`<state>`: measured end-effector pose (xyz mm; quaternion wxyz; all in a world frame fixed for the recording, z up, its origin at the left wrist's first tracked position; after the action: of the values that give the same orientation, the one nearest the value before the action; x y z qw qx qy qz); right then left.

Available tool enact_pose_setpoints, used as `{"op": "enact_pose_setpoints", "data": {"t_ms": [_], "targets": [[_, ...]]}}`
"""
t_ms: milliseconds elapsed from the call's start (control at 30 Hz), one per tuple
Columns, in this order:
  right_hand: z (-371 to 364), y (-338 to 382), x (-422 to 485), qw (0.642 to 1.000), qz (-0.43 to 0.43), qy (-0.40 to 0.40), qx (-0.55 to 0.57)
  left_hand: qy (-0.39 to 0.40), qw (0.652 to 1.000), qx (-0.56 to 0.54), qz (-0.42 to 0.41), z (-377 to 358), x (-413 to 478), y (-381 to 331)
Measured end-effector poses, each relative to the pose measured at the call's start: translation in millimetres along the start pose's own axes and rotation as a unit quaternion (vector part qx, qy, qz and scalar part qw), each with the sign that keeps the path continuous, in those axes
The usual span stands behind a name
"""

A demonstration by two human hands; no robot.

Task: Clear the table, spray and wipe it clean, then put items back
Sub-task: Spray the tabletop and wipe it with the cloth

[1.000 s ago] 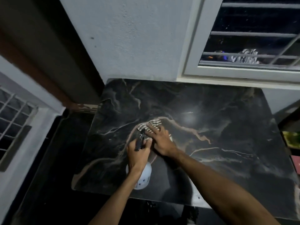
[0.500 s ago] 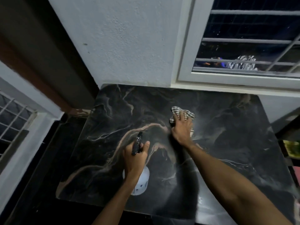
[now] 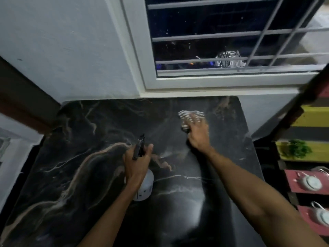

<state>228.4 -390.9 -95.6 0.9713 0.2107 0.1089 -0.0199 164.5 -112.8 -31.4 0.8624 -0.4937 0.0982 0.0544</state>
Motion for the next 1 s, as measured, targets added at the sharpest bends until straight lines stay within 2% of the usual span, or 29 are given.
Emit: {"op": "enact_pose_setpoints", "data": {"t_ms": [33, 67, 100, 200, 233, 333, 367, 467, 500, 533, 600, 633, 667, 767, 800, 900, 933, 1000], "targets": [[16, -35, -11, 0.997, -0.070, -0.027, 0.031, 0.001, 1.000, 0.000, -0.004, -10, -2, -7], [21, -54, -26, 0.994, -0.103, -0.025, 0.033, 0.002, 1.000, -0.002, -0.009, -22, -5, -15], [14, -51, -35, 0.997, -0.078, -0.003, 0.021, 0.003, 1.000, -0.007, -0.014, -29, -7, -19], [-16, -35, -86, 0.990, 0.109, 0.077, -0.033, 0.031, 0.999, -0.025, -0.017, -66, -21, -33], [-11, -53, -96, 0.991, 0.101, 0.083, -0.026, 0.041, 0.999, -0.026, -0.022, -77, -27, -39], [17, -133, -119, 0.994, -0.098, 0.037, 0.029, 0.048, 0.998, -0.016, -0.034, -100, -51, -48], [14, -131, -131, 0.994, -0.103, 0.035, 0.023, 0.047, 0.998, -0.011, -0.034, -104, -61, -49], [-22, -86, -186, 0.994, 0.064, 0.083, -0.035, 0.059, 0.998, -0.026, -0.015, -119, -92, -42], [-24, -88, -201, 0.992, 0.080, 0.094, -0.039, 0.066, 0.997, -0.038, 0.001, -124, -102, -38], [-18, -105, -207, 0.996, 0.044, 0.078, -0.020, 0.075, 0.996, -0.049, 0.014, -127, -112, -36], [-5, -141, -217, 0.992, -0.113, 0.027, 0.048, 0.084, 0.995, -0.056, 0.021, -127, -130, -25], [-9, -137, -225, 0.986, -0.158, 0.019, 0.055, 0.086, 0.995, -0.055, 0.020, -124, -141, -18], [-19, -121, -230, 0.985, -0.160, 0.032, 0.050, 0.085, 0.995, -0.055, 0.023, -120, -152, -11], [-50, -58, -239, 0.996, 0.007, 0.084, -0.025, 0.071, 0.996, -0.043, 0.045, -102, -179, 14], [-48, -55, -235, 0.996, 0.007, 0.083, -0.022, 0.068, 0.995, -0.039, 0.056, -95, -183, 23], [-38, -67, -221, 0.983, -0.173, 0.036, 0.057, 0.064, 0.994, -0.044, 0.077, -65, -194, 52], [-46, -46, -217, 0.984, -0.170, 0.044, 0.045, 0.060, 0.994, -0.049, 0.083, -51, -197, 63], [-76, 19, -208, 0.994, -0.041, 0.096, -0.023, 0.045, 0.994, -0.044, 0.087, -23, -203, 81]]}}
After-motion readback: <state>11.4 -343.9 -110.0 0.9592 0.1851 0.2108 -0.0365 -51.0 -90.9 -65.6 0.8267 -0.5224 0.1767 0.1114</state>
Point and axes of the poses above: each hand's wrist, its own x-axis towards the middle knuckle, its own z-axis out of the back of the hand, y = z × x, the point moved 10 cm from there along x, towards the middle knuckle, and after that the axes turned 15 degrees about y, right-handed, at the moved point
